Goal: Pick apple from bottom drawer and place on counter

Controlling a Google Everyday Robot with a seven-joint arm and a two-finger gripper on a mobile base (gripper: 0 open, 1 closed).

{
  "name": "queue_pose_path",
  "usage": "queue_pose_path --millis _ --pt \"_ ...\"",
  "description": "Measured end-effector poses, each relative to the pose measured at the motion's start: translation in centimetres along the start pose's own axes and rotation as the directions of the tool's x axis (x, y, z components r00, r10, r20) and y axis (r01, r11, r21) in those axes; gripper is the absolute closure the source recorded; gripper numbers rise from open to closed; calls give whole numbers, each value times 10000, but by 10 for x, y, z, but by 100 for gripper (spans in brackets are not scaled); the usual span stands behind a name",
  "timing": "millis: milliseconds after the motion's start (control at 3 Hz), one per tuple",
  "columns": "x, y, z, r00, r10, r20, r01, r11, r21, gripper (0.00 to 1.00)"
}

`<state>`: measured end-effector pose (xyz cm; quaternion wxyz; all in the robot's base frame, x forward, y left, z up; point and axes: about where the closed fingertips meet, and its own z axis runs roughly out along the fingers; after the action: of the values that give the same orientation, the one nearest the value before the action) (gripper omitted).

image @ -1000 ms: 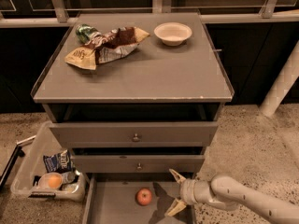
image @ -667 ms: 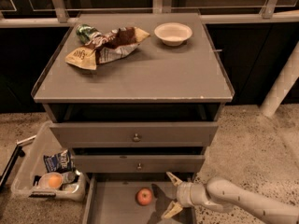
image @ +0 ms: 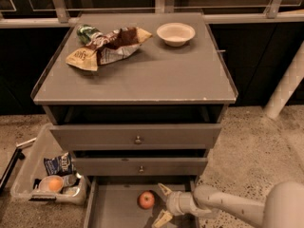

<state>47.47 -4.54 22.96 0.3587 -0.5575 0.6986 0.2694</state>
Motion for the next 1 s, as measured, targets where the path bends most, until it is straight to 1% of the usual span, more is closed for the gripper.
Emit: queue_pose_path --millis 333,667,1000 --pt "12 2 30 9994 332 67 -331 9992 -237 0" --pt "19 -3 52 9992 384 104 -382 9991 -181 0" --pt "28 -12 71 9996 264 -127 -264 9996 56 0"
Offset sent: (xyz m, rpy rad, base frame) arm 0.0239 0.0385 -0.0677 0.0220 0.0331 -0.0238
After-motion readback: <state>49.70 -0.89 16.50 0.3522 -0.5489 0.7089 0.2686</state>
